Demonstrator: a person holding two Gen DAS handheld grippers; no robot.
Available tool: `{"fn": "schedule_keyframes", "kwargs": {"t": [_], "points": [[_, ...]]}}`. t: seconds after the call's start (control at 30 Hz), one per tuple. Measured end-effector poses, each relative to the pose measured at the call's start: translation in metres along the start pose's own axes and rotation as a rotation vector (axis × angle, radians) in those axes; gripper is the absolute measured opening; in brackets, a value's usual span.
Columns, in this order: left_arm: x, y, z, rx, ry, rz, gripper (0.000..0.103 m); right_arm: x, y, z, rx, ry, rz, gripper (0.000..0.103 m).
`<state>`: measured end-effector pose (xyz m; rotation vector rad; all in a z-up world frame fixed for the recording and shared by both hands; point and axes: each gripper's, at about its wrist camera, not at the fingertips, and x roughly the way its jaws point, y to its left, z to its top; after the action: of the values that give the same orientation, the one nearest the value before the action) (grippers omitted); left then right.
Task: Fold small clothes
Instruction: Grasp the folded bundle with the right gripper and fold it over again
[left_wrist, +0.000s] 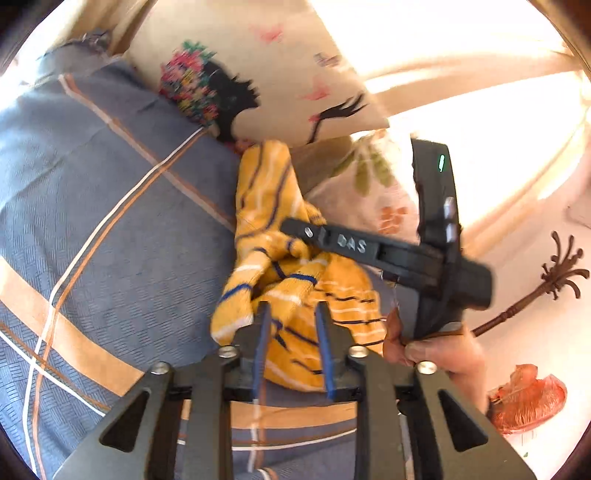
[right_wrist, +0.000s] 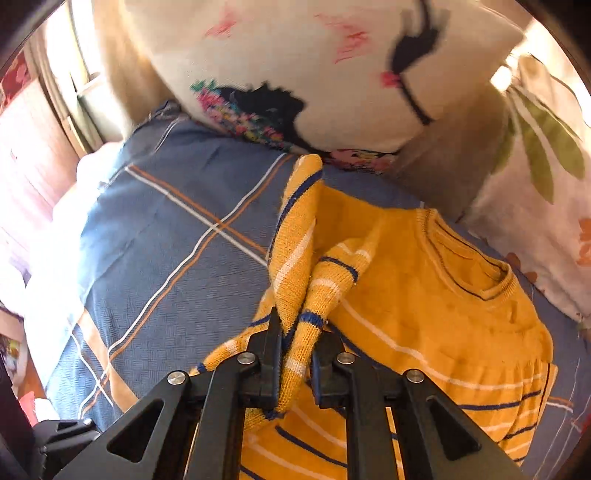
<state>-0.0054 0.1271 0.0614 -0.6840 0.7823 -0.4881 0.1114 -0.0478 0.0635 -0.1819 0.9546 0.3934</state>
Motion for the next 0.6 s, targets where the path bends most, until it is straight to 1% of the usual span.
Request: {"fn": "schedule_keyframes", "kwargs": {"t": [0.03, 0.1, 0.13, 0.23, 0.37, 0.5, 0.53, 0.57, 0.6], "points": [[-0.004, -0.005, 0.000, 0.020, -0.012, 0.004, 0.040, -0.010, -0.018, -0.004, 0.042, -0.019, 0.015, 0.012], [-0.003, -0.017, -0.003, 0.063, -0.017, 0.011, 0.043, -0.027, -0.054, -0.014, 0.122, -0.058, 0.018, 0.012], [0.003, -0.022, -0.004, 0.083, -0.003, 0.018, 0.043, -0.035, -0.077, -0.023, 0.169, -0.074, 0.023, 0.012], [0.032, -0.037, -0.010, 0.113, 0.075, 0.044, 0.043, -0.051, -0.136, -0.054, 0.292, -0.103, 0.038, 0.012], [0.072, -0.064, -0.030, 0.171, 0.172, 0.031, 0.043, -0.068, -0.199, -0.098, 0.419, -0.119, 0.018, 0.012], [0.107, -0.096, -0.050, 0.226, 0.243, 0.001, 0.043, -0.063, -0.241, -0.134, 0.488, -0.107, -0.027, 0.012], [0.116, -0.102, -0.055, 0.236, 0.261, 0.000, 0.043, -0.062, -0.248, -0.141, 0.504, -0.103, -0.036, 0.010], [0.126, -0.106, -0.058, 0.243, 0.278, -0.002, 0.043, -0.061, -0.257, -0.149, 0.517, -0.101, -0.058, 0.004], [0.136, -0.110, -0.061, 0.249, 0.299, -0.004, 0.043, -0.059, -0.262, -0.154, 0.524, -0.096, -0.093, 0.003]]}}
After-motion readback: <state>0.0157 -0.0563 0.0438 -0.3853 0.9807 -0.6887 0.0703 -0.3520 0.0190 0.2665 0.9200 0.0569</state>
